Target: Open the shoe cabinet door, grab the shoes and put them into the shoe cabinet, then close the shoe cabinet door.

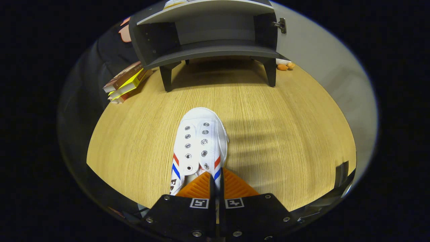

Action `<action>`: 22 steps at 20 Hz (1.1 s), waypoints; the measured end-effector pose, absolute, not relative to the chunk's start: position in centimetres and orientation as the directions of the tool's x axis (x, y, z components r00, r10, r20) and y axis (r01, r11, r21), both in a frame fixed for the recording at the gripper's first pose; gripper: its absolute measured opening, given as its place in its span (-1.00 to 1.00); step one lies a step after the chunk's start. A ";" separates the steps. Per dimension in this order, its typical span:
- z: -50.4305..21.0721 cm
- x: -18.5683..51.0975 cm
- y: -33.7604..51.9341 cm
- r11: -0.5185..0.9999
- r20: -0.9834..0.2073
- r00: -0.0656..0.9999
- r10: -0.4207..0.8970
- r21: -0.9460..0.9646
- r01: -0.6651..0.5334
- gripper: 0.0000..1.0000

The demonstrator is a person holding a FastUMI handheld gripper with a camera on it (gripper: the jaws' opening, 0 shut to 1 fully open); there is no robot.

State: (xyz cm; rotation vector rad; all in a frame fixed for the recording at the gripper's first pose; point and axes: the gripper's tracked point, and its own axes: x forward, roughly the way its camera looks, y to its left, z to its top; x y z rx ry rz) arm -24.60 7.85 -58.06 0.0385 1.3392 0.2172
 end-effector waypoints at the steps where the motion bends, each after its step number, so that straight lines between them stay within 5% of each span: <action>1: -57.8 -24.4 7.6 0.981 -0.961 0.217 0.171 0.145 -0.129 -0.93; 22: -40.0 -12.2 7.0 0.988 -0.878 0.453 0.156 0.135 -0.080 -0.93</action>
